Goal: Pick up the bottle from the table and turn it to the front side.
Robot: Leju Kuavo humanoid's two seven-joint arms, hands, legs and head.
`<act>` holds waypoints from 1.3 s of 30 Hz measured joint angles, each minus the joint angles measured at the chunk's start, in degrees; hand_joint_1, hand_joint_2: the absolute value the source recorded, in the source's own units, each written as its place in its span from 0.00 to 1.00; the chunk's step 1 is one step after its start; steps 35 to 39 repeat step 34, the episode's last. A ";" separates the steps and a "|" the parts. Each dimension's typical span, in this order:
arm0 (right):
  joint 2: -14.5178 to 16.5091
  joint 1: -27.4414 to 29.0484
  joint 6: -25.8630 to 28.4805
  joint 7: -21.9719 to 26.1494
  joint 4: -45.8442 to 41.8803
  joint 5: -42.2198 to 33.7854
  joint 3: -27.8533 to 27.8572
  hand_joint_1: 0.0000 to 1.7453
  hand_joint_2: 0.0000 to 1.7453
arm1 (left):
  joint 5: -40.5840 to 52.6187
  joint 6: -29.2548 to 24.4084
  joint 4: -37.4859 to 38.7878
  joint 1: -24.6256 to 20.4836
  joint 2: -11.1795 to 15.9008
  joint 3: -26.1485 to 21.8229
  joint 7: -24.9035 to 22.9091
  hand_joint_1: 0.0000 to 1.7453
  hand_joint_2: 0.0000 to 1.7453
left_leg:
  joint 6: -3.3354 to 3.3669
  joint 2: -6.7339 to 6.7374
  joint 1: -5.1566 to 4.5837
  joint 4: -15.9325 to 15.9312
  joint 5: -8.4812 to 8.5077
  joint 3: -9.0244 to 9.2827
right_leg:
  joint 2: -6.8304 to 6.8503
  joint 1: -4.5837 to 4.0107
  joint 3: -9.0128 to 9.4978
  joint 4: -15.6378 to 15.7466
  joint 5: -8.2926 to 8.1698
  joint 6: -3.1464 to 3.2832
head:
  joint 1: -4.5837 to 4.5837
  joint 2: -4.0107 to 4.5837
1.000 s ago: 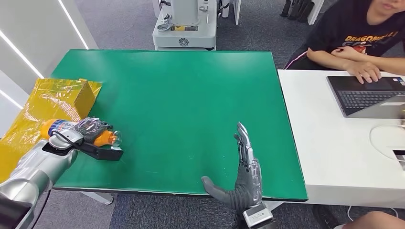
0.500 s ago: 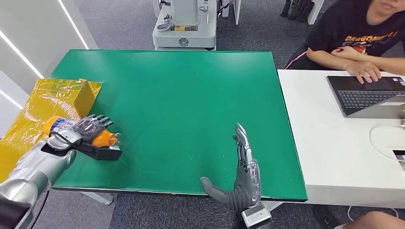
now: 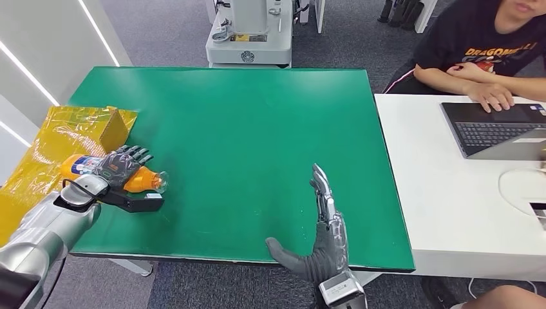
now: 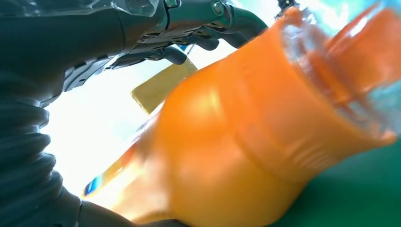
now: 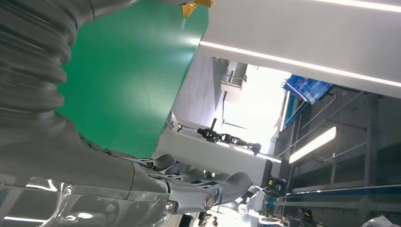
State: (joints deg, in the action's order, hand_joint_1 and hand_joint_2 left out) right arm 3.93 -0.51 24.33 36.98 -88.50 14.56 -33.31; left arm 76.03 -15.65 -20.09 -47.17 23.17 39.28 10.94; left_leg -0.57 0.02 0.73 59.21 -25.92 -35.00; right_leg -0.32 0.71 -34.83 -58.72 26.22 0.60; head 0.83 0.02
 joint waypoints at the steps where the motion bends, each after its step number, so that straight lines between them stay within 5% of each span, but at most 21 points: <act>1: 0.00 0.00 0.01 -0.13 -0.03 0.13 0.01 0.00 1.00 | 0.02 -0.52 0.00 -0.01 0.27 -0.08 0.14 0.00 1.00 | 0.00 0.01 0.00 0.00 0.00 0.00 | -0.01 0.00 -0.01 0.00 0.00 0.00 | 0.01 0.00; 6: 0.00 0.04 -0.45 -0.73 -0.67 1.12 0.07 0.00 1.00 | 0.09 -3.22 -0.24 0.00 2.27 -1.21 0.53 0.00 1.00 | 0.00 0.02 0.01 0.00 0.00 -0.01 | -0.02 0.00 -0.05 0.00 0.01 0.01 | 0.00 0.00; 10: 0.02 0.54 -0.59 -0.90 -1.12 1.72 0.22 0.00 1.00 | -1.44 -10.36 -2.59 2.03 4.29 -3.43 0.43 0.00 1.00 | -0.02 0.05 0.00 -0.02 -0.02 0.00 | -0.05 0.00 -0.03 0.00 0.02 0.02 | 0.00 0.01; 15: 0.02 2.08 -0.27 -0.64 -1.42 2.07 0.59 0.00 1.00 | -1.87 -17.52 -11.81 12.52 7.80 -11.11 -0.17 0.00 1.00 | -0.19 0.31 -0.01 -0.05 -0.18 0.11 | -0.37 0.01 -0.05 0.00 0.08 0.07 | 0.01 0.01; 20: 0.02 3.00 -0.05 -0.26 -1.42 2.27 1.08 0.00 1.00 | -6.27 -22.64 -25.75 26.53 8.77 -23.17 4.77 0.00 1.00 | -0.26 0.35 0.00 -0.04 -0.26 0.10 | -0.42 0.01 -0.12 0.04 0.14 0.08 | -0.01 0.01; 27: 0.02 3.17 -0.49 -0.19 -1.33 1.77 1.27 0.00 1.00 | -23.49 -24.30 -45.94 36.93 2.00 -39.14 25.01 0.00 1.00 | -0.23 0.27 -0.01 -0.03 -0.29 0.08 | -0.31 0.01 -0.03 0.08 0.15 0.06 | -0.02 0.00; 33: 0.02 3.15 -0.66 -0.13 -1.07 1.66 1.27 0.00 1.00 | -25.03 -24.33 -53.28 39.19 -2.36 -44.15 26.30 0.00 1.00 | -0.23 0.24 0.01 -0.03 -0.28 0.09 | -0.26 0.01 -0.01 0.06 0.13 0.07 | -0.01 0.00; 39: 0.02 3.15 -0.66 -0.13 -1.06 1.65 1.27 0.00 1.00 | -25.05 -24.33 -53.60 39.29 -2.57 -44.40 26.31 0.00 1.00 | -0.23 0.24 0.01 -0.03 -0.28 0.09 | -0.25 0.01 -0.01 0.06 0.13 0.07 | 0.00 0.00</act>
